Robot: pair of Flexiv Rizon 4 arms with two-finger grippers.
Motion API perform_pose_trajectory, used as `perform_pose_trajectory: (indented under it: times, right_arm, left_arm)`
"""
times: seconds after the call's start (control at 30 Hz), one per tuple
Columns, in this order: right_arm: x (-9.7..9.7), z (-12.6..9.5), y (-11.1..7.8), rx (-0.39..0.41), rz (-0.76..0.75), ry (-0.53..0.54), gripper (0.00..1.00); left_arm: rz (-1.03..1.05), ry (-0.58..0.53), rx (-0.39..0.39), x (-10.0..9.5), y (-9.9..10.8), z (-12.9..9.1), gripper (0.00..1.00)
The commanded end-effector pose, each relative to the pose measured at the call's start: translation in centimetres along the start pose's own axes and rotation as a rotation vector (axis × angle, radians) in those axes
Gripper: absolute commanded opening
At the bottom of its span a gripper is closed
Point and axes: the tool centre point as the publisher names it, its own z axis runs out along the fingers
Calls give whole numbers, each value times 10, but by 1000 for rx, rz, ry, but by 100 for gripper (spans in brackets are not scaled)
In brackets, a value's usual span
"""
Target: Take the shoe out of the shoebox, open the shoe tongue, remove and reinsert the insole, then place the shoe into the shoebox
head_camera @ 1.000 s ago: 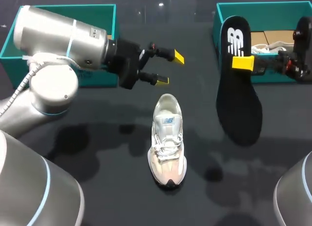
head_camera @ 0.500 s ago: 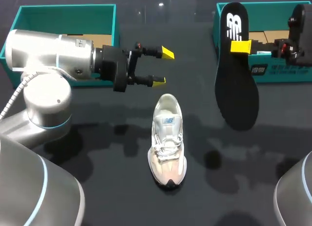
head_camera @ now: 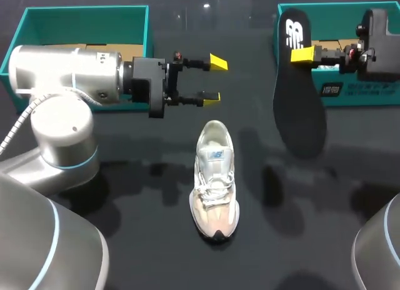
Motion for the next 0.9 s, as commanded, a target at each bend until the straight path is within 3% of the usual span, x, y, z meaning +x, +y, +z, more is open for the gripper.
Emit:
perform_pose_trajectory:
  times: [0.03,0.2,0.27,0.53,0.9]
  right_arm:
    - [-10,7,9,24,1,10,0]
    - [-14,10,7,24,26,-3,0]
    - [-27,19,8,39,100,-55,0]
    - [-73,47,22,51,255,-47,0]
    - [-73,47,22,51,255,-47,0]
  left_arm:
    - [1,1,3,1,1,-2,100]
    - [1,1,3,1,1,-2,100]
    - [4,0,-13,-1,2,-3,100]
    - [31,-17,26,-14,2,0,100]
    - [31,-17,26,-14,2,0,100]
